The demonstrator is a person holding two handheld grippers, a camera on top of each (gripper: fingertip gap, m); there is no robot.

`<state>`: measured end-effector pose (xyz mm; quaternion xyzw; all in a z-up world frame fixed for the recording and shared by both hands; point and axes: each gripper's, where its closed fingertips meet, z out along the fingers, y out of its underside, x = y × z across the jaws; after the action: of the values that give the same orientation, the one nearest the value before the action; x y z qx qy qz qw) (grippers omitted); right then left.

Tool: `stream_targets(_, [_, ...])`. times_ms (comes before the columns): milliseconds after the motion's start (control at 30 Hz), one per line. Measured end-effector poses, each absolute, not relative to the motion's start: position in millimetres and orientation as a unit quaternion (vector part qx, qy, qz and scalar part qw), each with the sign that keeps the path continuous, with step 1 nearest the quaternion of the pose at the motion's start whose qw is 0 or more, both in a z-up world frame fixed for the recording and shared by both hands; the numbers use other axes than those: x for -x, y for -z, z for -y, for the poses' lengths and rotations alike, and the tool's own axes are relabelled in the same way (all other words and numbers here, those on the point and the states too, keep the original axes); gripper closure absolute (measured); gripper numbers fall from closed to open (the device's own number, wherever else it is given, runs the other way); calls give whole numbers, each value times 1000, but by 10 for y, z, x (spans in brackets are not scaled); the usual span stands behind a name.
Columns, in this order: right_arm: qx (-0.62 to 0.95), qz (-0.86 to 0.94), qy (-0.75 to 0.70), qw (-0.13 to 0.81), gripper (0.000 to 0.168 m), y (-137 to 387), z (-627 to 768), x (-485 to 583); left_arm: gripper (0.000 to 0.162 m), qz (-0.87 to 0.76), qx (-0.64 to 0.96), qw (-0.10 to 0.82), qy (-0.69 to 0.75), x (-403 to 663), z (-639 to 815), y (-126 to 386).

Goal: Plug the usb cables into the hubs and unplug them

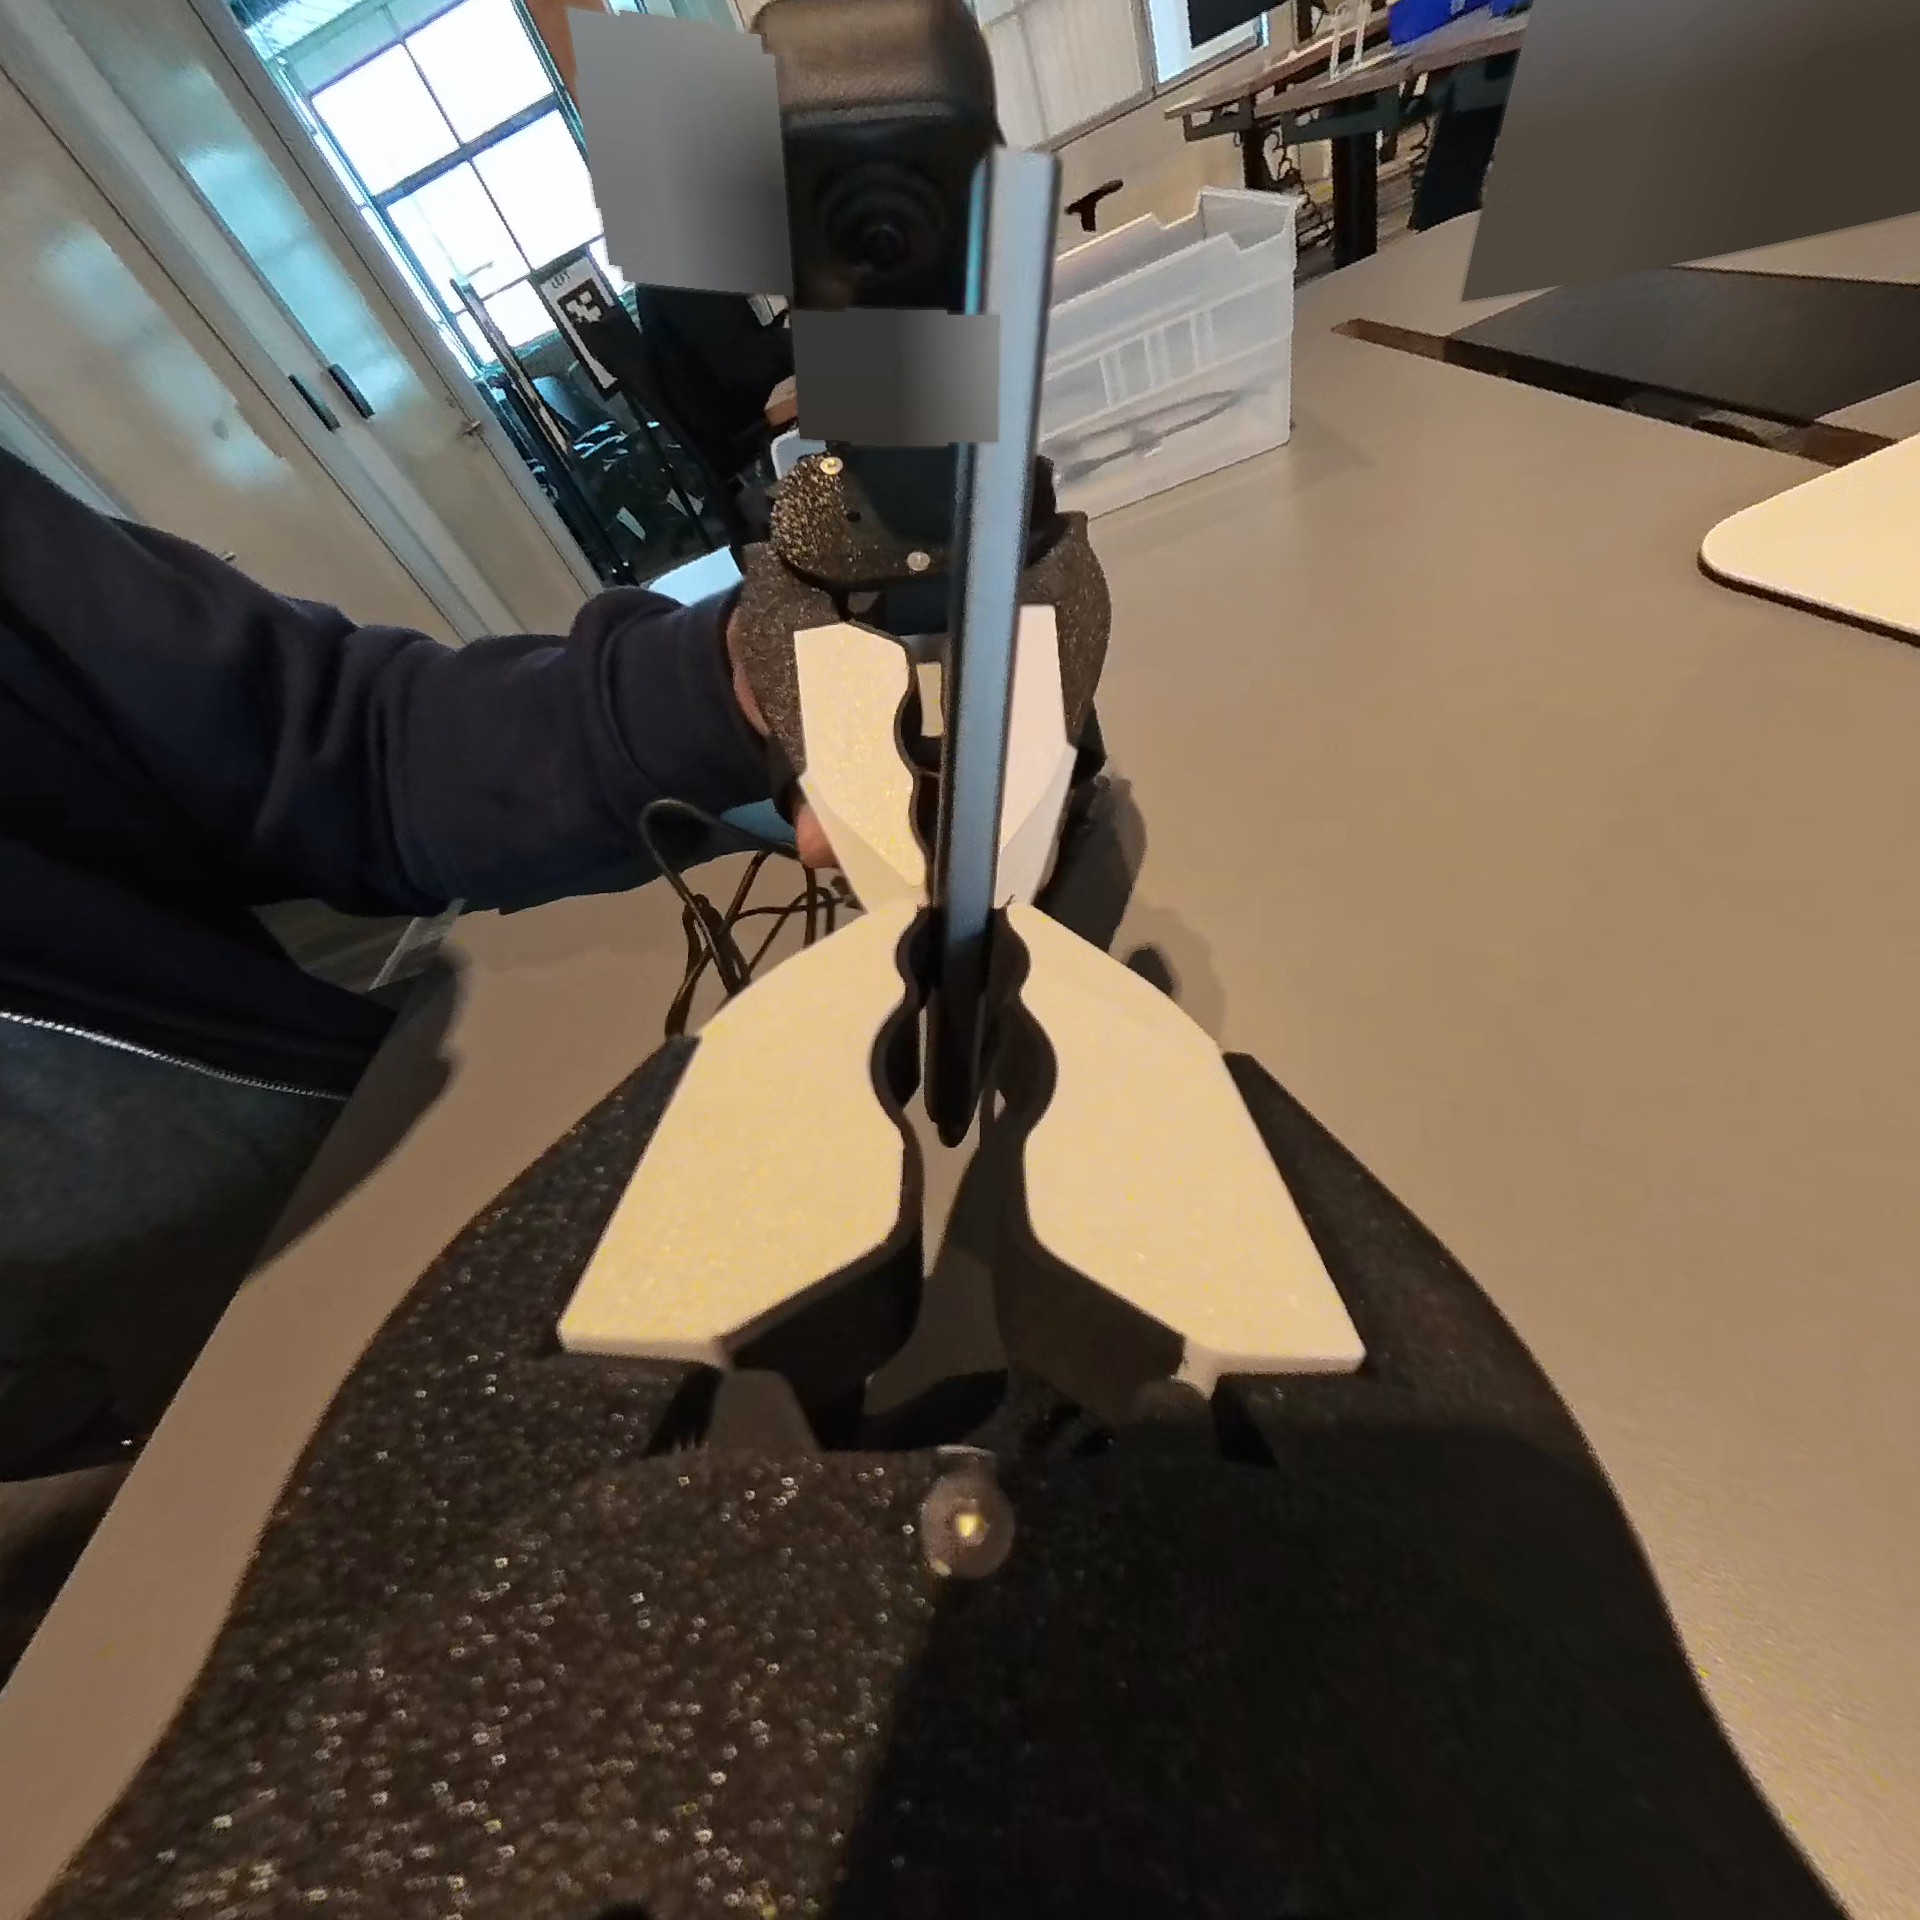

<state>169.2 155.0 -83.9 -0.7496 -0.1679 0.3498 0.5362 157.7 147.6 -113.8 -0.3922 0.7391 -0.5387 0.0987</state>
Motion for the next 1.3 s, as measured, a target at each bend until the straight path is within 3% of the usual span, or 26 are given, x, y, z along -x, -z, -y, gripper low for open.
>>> stream_targets(167, [748, 178, -343, 539, 159, 838, -1532, -1671, 156, -746, 380, 122, 533, -1565, -1478, 1128])
stream_targets(233, [750, 172, -340, 540, 159, 839, -1544, -1688, 143, -746, 381, 145, 527, -1585, -1526, 1108])
stream_targets(333, [756, 185, -330, 534, 159, 870, -1541, -1652, 142, -744, 371, 174, 528, -1603, -1537, 1020])
stream_targets(733, [753, 201, -328, 534, 159, 868, -1522, -1607, 155, -760, 348, 194, 513, -1621, -1433, 1039])
stream_targets(1300, [750, 216, -317, 539, 159, 859, -1518, -1597, 155, -747, 367, 145, 534, -1595, -1423, 1032])
